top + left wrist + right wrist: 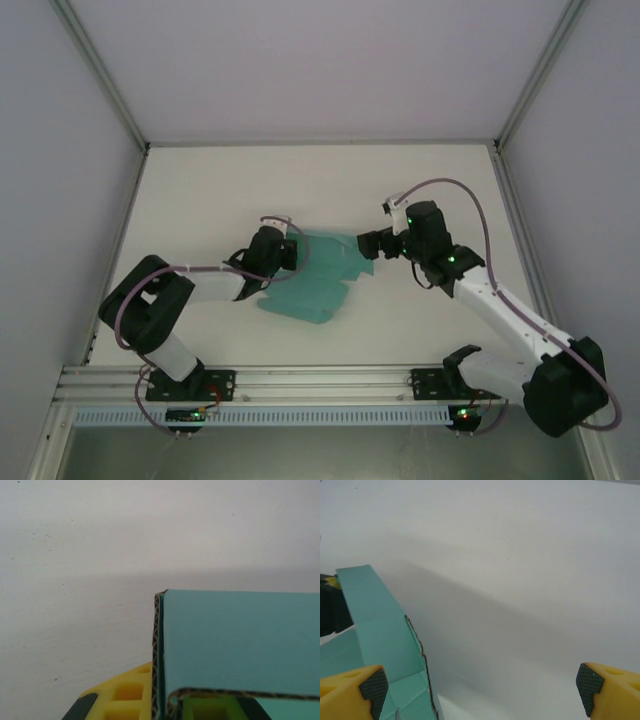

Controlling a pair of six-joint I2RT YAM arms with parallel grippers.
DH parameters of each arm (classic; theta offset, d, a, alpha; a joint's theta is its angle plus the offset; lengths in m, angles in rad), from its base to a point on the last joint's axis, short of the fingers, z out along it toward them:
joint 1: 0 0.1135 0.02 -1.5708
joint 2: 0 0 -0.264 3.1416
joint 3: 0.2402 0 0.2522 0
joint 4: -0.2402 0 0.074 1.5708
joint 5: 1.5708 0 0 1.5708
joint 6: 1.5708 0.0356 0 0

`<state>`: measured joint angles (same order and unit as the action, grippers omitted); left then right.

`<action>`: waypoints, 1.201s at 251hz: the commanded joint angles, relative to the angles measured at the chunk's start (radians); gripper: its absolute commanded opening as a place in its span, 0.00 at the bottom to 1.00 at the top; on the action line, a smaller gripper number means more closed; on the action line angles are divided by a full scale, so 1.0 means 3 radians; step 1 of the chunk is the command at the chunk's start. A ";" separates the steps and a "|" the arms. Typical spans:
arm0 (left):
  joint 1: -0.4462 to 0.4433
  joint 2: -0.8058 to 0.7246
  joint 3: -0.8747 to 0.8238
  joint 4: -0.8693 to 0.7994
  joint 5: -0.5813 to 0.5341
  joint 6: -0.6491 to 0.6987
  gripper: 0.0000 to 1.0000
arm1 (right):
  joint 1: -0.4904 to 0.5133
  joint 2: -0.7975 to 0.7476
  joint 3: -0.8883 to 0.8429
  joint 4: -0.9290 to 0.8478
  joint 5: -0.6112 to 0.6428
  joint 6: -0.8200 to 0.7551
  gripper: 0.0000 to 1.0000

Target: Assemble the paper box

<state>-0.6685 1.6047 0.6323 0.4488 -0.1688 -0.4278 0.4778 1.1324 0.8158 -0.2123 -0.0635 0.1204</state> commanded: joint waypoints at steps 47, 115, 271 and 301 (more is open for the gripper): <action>-0.0055 -0.0006 0.0070 -0.0314 -0.0019 -0.0159 0.00 | 0.0258 0.0793 0.0280 -0.0012 0.0294 -0.0063 0.99; -0.0164 0.0010 0.0082 -0.0363 0.0009 -0.0145 0.00 | 0.0679 0.1328 0.0364 0.0621 0.1492 0.0137 1.00; -0.0203 -0.0179 0.0146 -0.0717 -0.0446 -0.0450 0.00 | 0.0735 -0.0107 -0.0617 -0.0589 0.1361 0.0857 0.99; -0.0204 -0.0213 0.0190 -0.0780 -0.0372 -0.0448 0.00 | 0.0643 -0.0340 -0.0864 -0.0463 0.1099 0.0866 0.99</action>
<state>-0.7334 1.5661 0.6651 0.2859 -0.2848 -0.5499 0.6918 1.0775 0.6216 -0.3172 0.3691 0.3370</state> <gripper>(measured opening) 0.090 0.993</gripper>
